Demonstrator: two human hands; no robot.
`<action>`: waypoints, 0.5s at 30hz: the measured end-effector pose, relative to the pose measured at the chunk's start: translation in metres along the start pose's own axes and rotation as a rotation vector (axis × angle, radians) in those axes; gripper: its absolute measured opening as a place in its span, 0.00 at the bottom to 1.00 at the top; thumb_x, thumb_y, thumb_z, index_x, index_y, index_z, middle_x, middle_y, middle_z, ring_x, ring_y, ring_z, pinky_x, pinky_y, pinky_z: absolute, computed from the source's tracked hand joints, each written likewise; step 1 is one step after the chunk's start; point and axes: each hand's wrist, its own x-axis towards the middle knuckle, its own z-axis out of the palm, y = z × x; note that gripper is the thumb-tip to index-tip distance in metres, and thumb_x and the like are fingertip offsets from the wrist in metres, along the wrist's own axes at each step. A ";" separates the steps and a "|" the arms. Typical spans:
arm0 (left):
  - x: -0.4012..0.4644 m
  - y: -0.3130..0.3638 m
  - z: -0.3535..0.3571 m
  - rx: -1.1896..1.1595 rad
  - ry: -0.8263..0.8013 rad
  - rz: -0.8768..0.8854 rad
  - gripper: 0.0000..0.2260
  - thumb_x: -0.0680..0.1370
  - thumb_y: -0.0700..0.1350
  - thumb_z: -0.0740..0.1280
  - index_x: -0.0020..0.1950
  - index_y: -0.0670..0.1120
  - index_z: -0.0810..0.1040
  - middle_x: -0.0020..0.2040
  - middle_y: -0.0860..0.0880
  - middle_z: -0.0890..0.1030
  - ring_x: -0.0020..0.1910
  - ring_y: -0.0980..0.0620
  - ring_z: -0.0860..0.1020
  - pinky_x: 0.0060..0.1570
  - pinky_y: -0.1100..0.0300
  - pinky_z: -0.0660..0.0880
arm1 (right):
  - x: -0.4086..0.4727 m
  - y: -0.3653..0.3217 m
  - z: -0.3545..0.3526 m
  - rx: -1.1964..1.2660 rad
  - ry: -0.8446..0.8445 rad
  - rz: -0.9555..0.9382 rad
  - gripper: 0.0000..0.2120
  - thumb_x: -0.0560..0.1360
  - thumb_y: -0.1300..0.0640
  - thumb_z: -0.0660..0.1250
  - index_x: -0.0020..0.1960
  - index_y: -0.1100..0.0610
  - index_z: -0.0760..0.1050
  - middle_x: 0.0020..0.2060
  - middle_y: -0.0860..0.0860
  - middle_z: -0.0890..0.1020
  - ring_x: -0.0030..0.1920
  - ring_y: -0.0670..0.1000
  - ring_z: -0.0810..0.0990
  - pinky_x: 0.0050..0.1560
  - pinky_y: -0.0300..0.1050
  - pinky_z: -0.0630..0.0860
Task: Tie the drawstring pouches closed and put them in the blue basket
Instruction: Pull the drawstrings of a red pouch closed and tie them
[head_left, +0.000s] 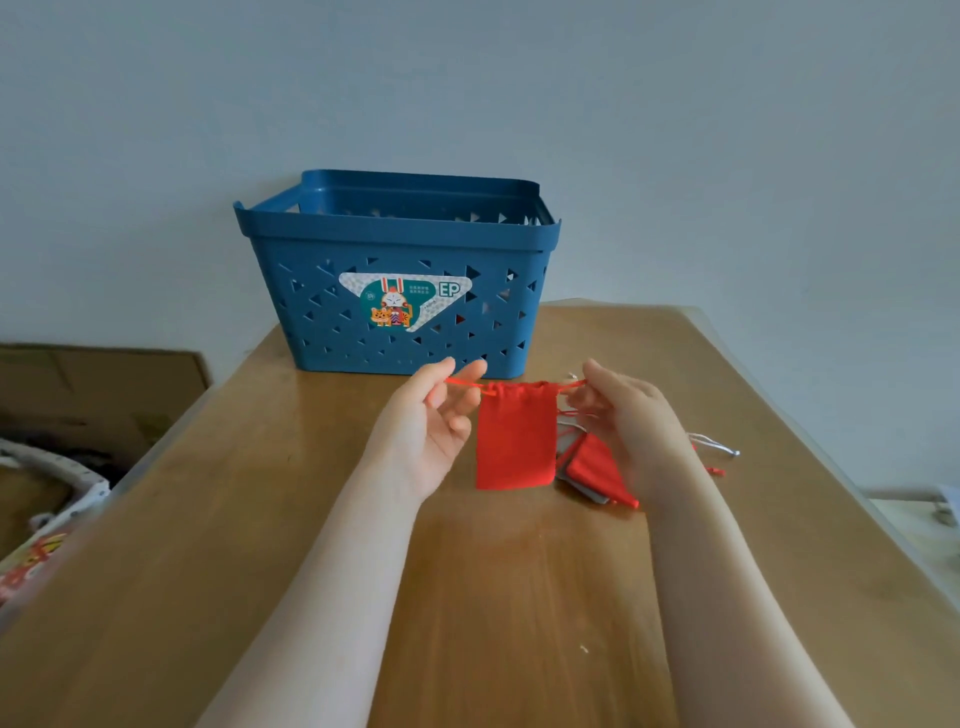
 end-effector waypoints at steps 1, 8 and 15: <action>0.000 -0.002 -0.001 -0.135 -0.030 -0.051 0.19 0.79 0.44 0.63 0.28 0.46 0.65 0.47 0.46 0.84 0.30 0.58 0.79 0.21 0.70 0.65 | 0.000 0.001 0.002 0.216 -0.039 0.071 0.20 0.77 0.55 0.62 0.26 0.56 0.70 0.31 0.52 0.78 0.37 0.49 0.79 0.45 0.42 0.72; 0.001 -0.011 0.006 -0.318 -0.143 -0.200 0.13 0.82 0.48 0.55 0.40 0.45 0.68 0.29 0.51 0.77 0.25 0.60 0.77 0.20 0.71 0.67 | 0.003 0.003 0.006 0.620 -0.147 0.089 0.18 0.80 0.50 0.57 0.32 0.53 0.70 0.38 0.50 0.84 0.39 0.46 0.82 0.47 0.40 0.73; 0.009 -0.007 -0.002 -0.326 -0.090 -0.137 0.17 0.83 0.46 0.52 0.35 0.46 0.66 0.29 0.51 0.71 0.23 0.59 0.71 0.22 0.71 0.66 | 0.003 0.003 -0.001 0.755 -0.104 0.060 0.18 0.81 0.49 0.54 0.35 0.53 0.67 0.27 0.46 0.75 0.34 0.45 0.81 0.39 0.37 0.79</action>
